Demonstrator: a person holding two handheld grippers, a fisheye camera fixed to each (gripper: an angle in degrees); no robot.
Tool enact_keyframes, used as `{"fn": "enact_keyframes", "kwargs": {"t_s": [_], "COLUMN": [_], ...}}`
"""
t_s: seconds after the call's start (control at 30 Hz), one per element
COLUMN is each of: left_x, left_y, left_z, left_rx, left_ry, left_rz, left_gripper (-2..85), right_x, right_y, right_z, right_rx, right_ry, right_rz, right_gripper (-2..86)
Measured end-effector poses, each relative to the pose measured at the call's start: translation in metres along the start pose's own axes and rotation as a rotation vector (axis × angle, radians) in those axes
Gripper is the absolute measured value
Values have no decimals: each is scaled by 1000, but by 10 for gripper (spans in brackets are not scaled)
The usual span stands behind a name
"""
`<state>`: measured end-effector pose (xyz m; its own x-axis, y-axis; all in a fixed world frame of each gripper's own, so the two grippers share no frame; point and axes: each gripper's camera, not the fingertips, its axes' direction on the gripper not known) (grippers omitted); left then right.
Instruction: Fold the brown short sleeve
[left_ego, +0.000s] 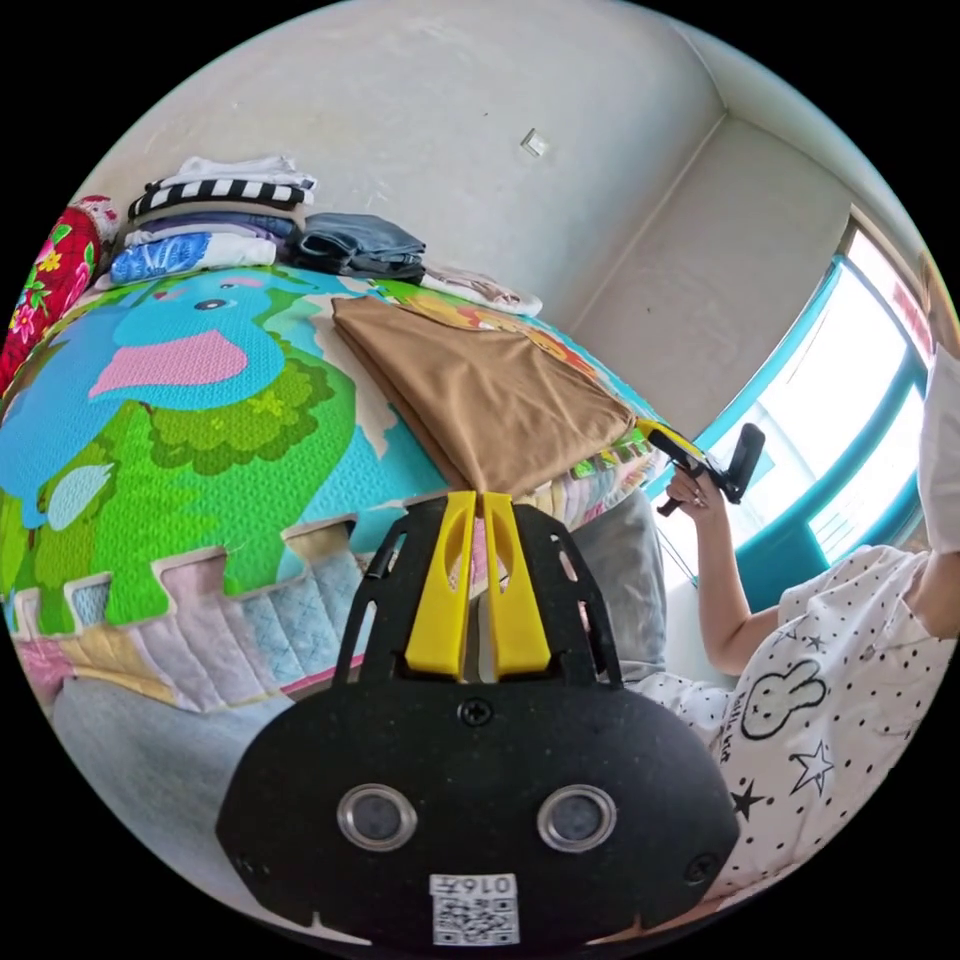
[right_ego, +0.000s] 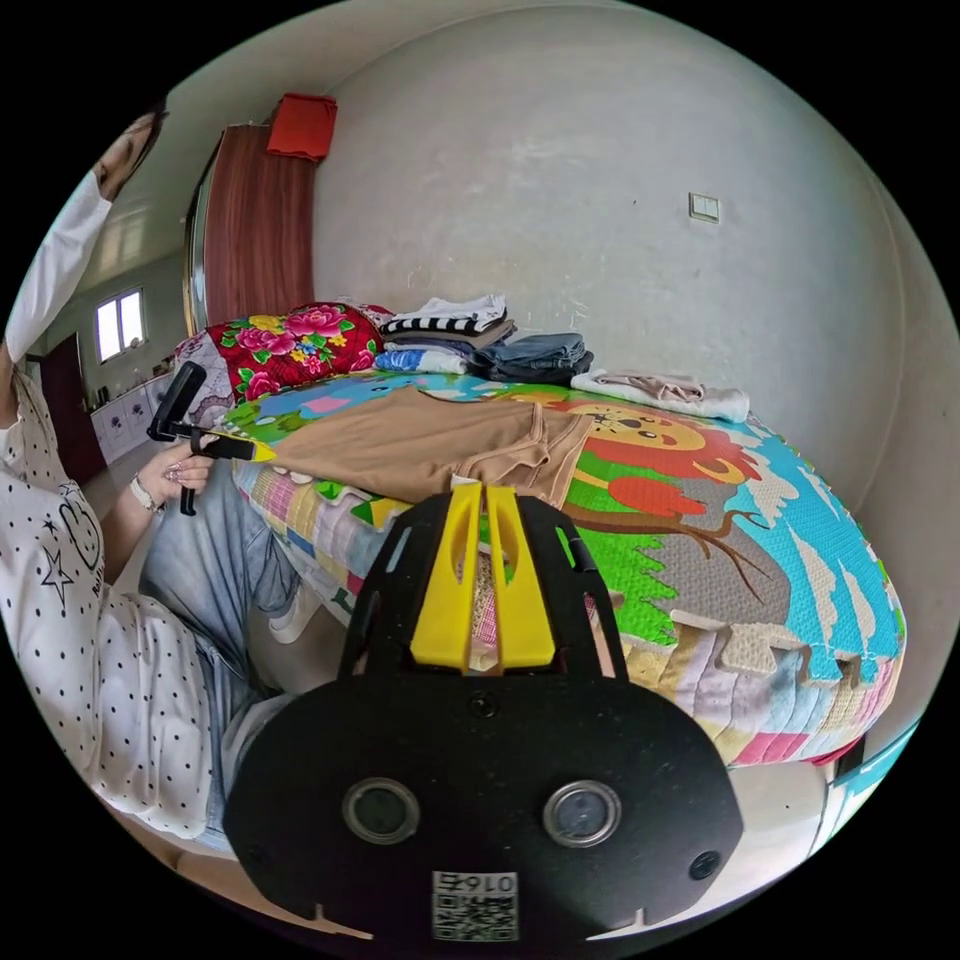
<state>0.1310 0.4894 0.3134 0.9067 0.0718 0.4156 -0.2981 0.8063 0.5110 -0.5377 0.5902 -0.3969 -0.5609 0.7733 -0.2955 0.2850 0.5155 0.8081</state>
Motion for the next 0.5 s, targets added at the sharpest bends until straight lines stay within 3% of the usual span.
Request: {"fn": "enact_keyframes", "kwargs": {"t_s": [0.2, 0.5], "left_x": [-17, -32], "left_y": [5, 8], "left_z": [-1, 11], "left_rx": [9, -41], "left_ry": [93, 93], "left_rz": [-8, -7], "left_gripper": [-9, -9], "right_x": [-12, -30], "right_y": [-11, -28], "right_z": [-22, -36], "right_rx": [-17, -94], "right_ry": [43, 52], "right_rz": [-53, -100], "right_gripper": [-1, -1]}}
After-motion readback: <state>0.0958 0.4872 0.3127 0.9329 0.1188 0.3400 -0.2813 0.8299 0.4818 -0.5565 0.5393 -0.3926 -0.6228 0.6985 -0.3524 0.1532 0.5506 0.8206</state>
